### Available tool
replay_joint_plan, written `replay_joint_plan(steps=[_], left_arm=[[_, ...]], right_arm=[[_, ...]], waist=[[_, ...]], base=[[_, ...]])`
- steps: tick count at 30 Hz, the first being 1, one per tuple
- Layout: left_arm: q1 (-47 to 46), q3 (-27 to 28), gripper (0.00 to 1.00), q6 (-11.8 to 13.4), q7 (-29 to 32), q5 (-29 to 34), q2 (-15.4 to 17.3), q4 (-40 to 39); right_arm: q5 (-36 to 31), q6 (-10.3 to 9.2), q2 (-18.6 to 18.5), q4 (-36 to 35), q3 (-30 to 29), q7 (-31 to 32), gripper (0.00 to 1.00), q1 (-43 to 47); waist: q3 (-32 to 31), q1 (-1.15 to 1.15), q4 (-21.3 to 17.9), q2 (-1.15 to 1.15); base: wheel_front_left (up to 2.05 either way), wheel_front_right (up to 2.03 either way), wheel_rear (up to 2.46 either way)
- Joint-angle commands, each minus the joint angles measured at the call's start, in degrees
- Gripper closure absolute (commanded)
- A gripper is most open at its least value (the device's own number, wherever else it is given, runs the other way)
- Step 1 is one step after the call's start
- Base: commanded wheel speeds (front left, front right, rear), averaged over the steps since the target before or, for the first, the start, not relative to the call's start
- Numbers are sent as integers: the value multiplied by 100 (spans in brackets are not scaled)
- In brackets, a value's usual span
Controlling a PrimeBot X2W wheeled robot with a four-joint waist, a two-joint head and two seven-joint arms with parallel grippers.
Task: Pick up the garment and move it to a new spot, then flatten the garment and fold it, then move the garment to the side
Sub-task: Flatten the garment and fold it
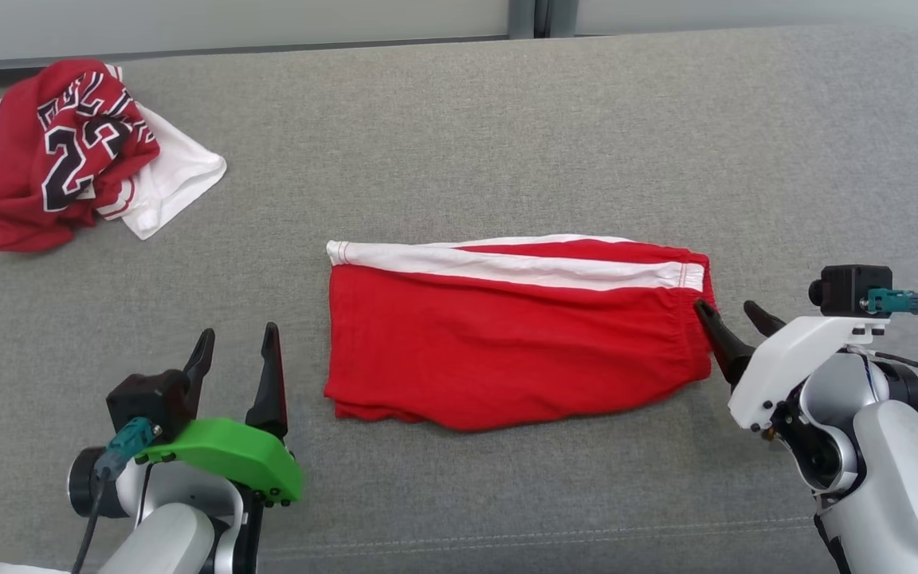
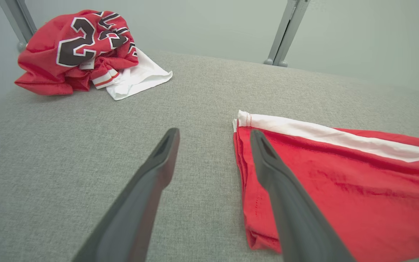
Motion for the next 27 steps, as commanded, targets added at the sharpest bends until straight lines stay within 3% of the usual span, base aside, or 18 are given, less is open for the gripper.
replay_joint_plan(steps=[1,12,20,21,22,23,24,27], left_arm=[[95,34,0,49,-11,-24,61,-41],[185,22,0,69,-53,-132,-47,-147],[134,25,0,57,-90,-166,-106,-86],[140,24,0,54,-92,-169,-108,-80],[146,25,0,54,-96,-174,-110,-72],[150,23,0,53,-101,-177,-111,-66],[154,25,0,53,-107,-185,-112,-59],[171,31,0,53,-119,-209,-111,-41]], right_arm=[[-71,-4,15,73,-70,42,0,100],[-313,-4,124,882,-508,147,0,-86],[78,-3,210,1564,-618,179,0,-397],[148,-3,213,1633,-597,211,14,-433],[210,-3,205,1694,-570,225,49,-470],[267,-3,193,1745,-537,231,56,-503],[314,-2,181,1793,-503,237,72,-534],[502,-3,114,1892,-377,188,100,-629]], waist=[[-1,0,102,0],[120,0,505,0],[163,0,726,0],[164,0,741,0],[165,0,754,0],[165,0,765,0],[164,0,771,0],[152,0,776,0]], base=[[0,0,0],[0,0,0],[0,0,0],[0,0,0],[0,0,0],[0,0,0],[0,0,0],[0,0,0]])
